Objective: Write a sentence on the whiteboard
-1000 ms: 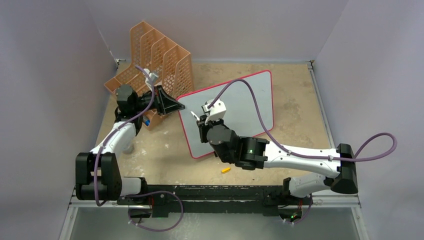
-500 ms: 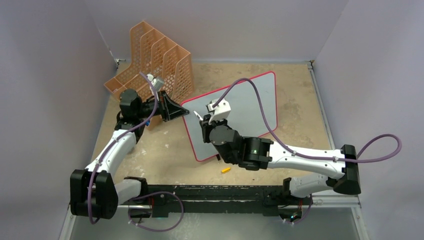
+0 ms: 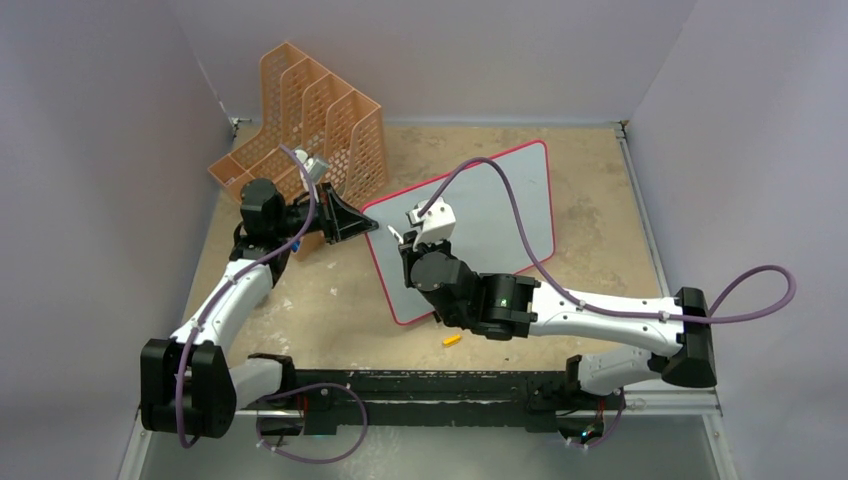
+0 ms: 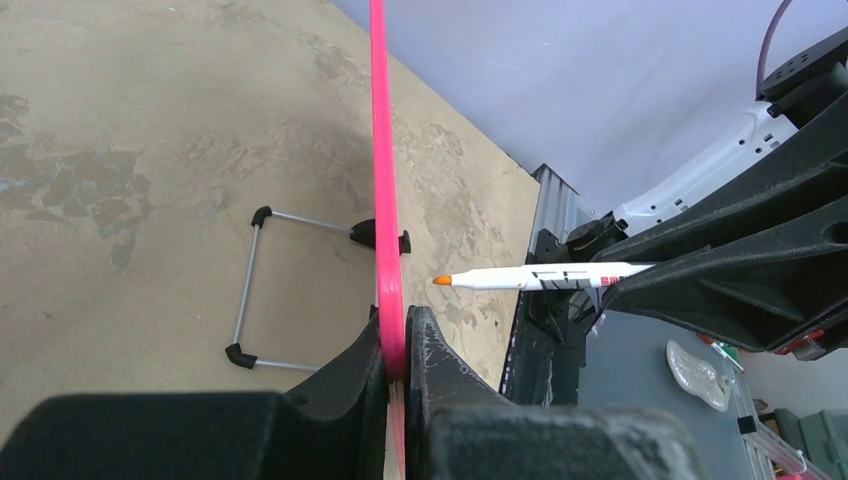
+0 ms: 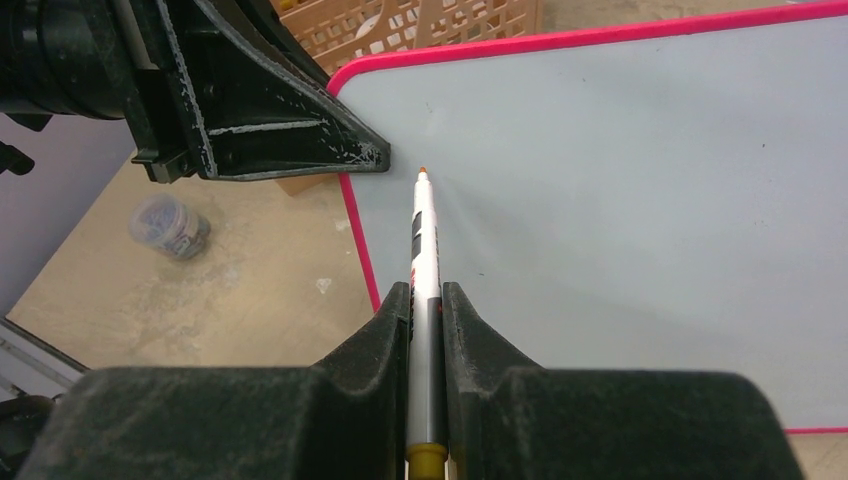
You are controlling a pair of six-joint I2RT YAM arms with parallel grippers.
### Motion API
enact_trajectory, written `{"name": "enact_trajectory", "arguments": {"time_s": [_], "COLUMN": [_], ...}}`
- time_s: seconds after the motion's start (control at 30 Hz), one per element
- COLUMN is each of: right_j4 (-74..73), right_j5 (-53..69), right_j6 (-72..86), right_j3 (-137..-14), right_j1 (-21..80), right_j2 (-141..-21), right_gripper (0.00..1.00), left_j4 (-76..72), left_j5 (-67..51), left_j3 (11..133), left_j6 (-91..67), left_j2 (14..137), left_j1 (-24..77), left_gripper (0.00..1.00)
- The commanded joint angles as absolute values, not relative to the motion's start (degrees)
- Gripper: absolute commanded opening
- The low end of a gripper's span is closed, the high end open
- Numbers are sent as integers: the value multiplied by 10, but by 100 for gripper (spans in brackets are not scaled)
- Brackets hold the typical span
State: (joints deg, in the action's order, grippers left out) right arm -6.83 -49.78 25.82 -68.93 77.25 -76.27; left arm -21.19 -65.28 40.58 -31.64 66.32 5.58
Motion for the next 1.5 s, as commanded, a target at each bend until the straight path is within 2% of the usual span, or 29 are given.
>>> {"name": "enact_trajectory", "arguments": {"time_s": [0.0, 1.47], "right_j4": [-60, -114], "right_j5": [-501, -503], "right_j6": [266, 296], "right_j3": [-721, -736], "right_j1": [775, 774], "right_j2": [-769, -803], "right_gripper": [0, 0], "left_j4": [-231, -233], "left_j5": [-669, -686], "left_j3": [410, 411], "left_j6": [-282, -279], "left_j2": [654, 652], "left_j1": [55, 55], "left_gripper": [0, 0]}}
